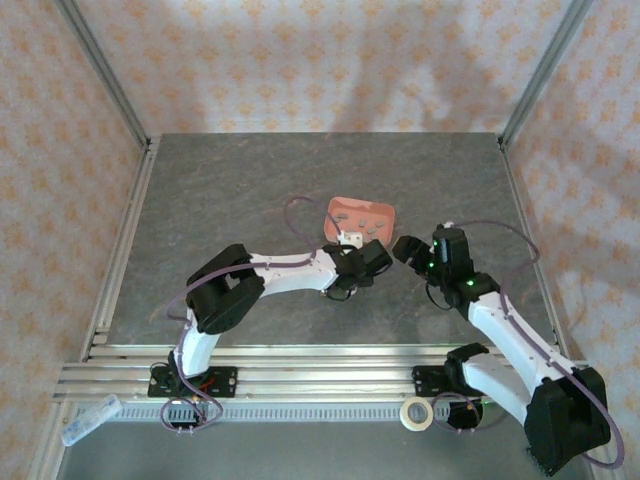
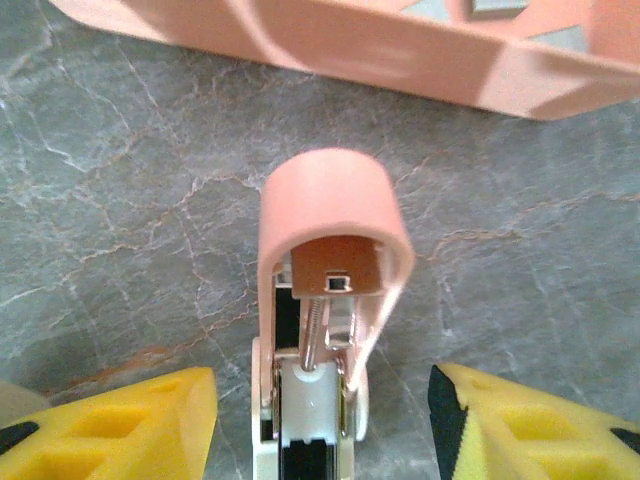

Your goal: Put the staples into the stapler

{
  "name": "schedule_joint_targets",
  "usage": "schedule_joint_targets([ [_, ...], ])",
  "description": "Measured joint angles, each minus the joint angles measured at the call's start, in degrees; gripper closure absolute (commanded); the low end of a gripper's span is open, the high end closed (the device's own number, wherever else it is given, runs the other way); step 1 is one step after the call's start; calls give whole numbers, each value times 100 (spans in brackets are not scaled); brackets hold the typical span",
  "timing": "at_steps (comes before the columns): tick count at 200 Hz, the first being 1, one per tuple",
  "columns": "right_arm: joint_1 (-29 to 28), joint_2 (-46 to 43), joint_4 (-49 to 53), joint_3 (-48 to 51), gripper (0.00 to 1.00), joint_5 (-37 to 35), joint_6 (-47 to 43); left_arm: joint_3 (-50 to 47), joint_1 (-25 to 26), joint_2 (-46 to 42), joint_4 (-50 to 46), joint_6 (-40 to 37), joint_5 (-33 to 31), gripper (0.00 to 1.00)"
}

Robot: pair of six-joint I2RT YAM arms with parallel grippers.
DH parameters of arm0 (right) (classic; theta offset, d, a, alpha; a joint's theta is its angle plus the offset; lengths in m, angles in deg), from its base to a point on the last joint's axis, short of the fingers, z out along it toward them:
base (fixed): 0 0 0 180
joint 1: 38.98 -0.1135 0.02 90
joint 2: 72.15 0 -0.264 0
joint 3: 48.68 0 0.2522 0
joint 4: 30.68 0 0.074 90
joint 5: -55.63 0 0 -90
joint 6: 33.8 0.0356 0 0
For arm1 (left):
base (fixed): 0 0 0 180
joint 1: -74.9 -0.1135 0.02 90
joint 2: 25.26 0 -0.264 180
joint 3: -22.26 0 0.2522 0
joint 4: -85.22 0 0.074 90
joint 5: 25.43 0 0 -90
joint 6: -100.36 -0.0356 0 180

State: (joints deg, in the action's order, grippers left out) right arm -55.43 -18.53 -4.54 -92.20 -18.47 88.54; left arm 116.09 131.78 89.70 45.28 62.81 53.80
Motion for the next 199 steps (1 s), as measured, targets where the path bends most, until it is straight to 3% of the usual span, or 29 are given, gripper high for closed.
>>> schedule_joint_targets([
  [77,0,1447,415,-1207,22,369,-177,-577,-92,-1816,258,-501,-76,30],
  [143,0,3442,1132,-2802,25,317,-531,-2264,-927,-3414,588,-654,-404,30],
  [199,0,4778,1727,-3998,31,0,-776,-3147,-1484,-4076,761,-654,-479,30],
])
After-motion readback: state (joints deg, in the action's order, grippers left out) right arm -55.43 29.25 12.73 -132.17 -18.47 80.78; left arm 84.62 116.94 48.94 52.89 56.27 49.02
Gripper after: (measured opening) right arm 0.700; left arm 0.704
